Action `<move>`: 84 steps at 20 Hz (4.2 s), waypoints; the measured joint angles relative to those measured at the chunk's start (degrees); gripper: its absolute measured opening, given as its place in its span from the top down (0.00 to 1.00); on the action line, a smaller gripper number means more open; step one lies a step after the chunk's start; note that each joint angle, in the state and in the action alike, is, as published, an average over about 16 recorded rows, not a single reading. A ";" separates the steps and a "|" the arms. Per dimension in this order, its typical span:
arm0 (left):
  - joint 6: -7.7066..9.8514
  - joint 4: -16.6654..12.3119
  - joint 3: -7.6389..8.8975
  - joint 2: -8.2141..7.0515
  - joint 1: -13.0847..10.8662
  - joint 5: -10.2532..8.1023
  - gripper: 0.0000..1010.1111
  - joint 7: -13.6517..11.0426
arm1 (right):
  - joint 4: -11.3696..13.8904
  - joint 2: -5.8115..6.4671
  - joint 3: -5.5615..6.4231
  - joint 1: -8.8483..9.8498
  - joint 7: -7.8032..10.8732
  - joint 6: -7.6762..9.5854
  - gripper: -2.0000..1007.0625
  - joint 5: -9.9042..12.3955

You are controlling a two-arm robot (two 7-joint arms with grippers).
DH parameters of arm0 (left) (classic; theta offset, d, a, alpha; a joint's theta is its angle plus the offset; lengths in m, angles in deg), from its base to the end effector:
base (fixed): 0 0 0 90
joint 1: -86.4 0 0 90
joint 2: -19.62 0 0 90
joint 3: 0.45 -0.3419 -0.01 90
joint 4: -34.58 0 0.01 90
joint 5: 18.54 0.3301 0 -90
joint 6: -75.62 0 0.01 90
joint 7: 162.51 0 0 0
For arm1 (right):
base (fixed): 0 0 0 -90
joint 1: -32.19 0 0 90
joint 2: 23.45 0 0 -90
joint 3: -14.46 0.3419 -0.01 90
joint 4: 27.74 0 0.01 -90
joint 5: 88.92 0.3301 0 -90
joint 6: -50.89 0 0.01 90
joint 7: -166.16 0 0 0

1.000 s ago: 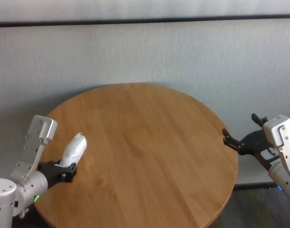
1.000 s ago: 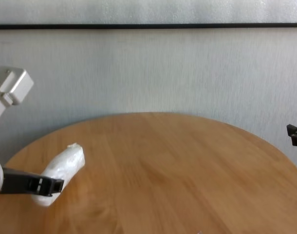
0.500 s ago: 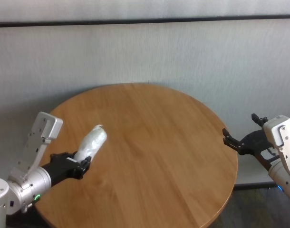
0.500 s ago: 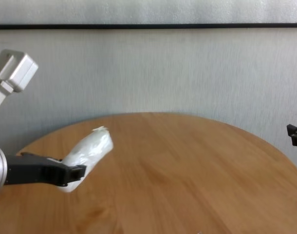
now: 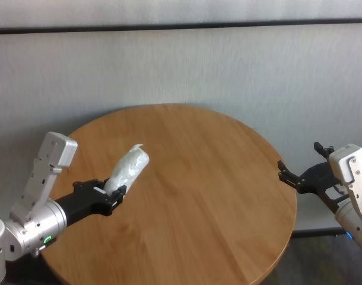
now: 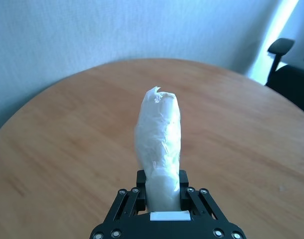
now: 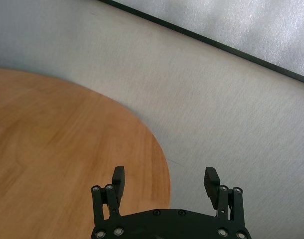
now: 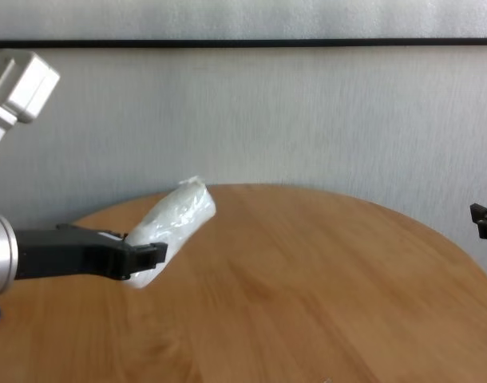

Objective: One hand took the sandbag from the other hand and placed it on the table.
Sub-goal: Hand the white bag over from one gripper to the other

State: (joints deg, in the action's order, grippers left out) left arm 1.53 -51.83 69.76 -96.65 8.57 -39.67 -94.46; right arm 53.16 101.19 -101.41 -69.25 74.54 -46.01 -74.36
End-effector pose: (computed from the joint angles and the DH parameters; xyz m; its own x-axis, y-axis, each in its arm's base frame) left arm 0.4021 0.0597 -0.3117 0.6025 0.7979 0.0176 -0.7637 0.5699 0.3034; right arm 0.3867 -0.1065 -0.3482 0.2923 -0.8804 0.3735 0.9552 0.2874 -0.0703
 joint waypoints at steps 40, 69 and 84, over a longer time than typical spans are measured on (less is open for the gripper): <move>-4.96 -4.87 -9.96 -3.44 6.06 -5.23 0.62 -11.64 | 0.00 0.00 0.00 0.00 0.00 0.00 0.01 0.00; -4.72 -3.86 -10.16 -2.82 6.92 -5.42 0.62 -7.50 | 0.00 0.00 0.00 0.00 0.00 0.00 0.01 0.00; -4.69 -3.83 -10.18 -2.87 6.89 -5.45 0.62 -7.70 | 0.62 -0.74 1.25 0.92 3.59 -0.70 0.01 2.91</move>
State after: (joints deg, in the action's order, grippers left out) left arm -3.16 -55.66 59.58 -99.52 15.46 -45.12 -102.15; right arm 53.78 100.45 -100.16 -68.33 78.13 -46.71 -71.45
